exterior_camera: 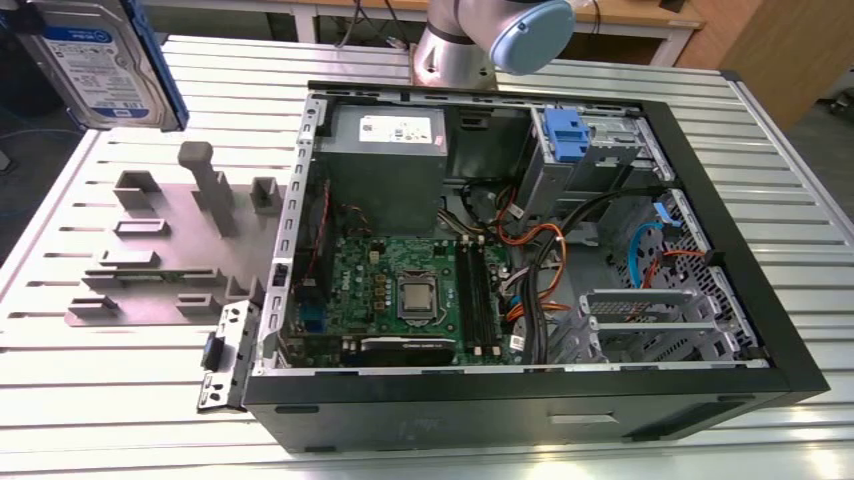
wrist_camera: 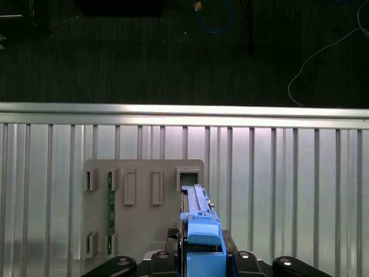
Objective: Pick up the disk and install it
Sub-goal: 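Pick up the disk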
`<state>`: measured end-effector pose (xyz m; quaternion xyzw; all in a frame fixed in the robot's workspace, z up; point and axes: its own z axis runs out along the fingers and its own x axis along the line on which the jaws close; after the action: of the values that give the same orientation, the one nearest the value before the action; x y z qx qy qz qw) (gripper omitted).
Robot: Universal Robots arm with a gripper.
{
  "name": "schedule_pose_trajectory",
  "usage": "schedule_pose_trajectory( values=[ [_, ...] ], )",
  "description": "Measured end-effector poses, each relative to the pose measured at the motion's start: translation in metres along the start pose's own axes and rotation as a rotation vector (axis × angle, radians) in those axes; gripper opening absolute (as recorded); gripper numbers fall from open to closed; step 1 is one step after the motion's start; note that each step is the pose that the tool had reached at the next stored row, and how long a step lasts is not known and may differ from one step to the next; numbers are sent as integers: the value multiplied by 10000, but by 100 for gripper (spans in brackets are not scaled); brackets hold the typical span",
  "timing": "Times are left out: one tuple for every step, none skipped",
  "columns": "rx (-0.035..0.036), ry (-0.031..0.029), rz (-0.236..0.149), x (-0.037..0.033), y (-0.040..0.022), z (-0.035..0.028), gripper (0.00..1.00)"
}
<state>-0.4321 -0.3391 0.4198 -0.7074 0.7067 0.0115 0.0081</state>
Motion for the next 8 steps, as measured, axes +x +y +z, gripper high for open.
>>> schedule_pose_trajectory(
  values=[
    [1, -1, 0, 0, 0, -3, 36],
    [1, 0, 0, 0, 0, -7, 36],
    [0, 0, 0, 0, 0, -11, 36],
    [1, 0, 0, 0, 0, -15, 36],
    [1, 0, 0, 0, 0, -18, 36],
    [1, 0, 0, 0, 0, -22, 36],
    [1, 0, 0, -1, 0, -25, 36],
    [1, 0, 0, -1, 0, -29, 36]
  ],
)
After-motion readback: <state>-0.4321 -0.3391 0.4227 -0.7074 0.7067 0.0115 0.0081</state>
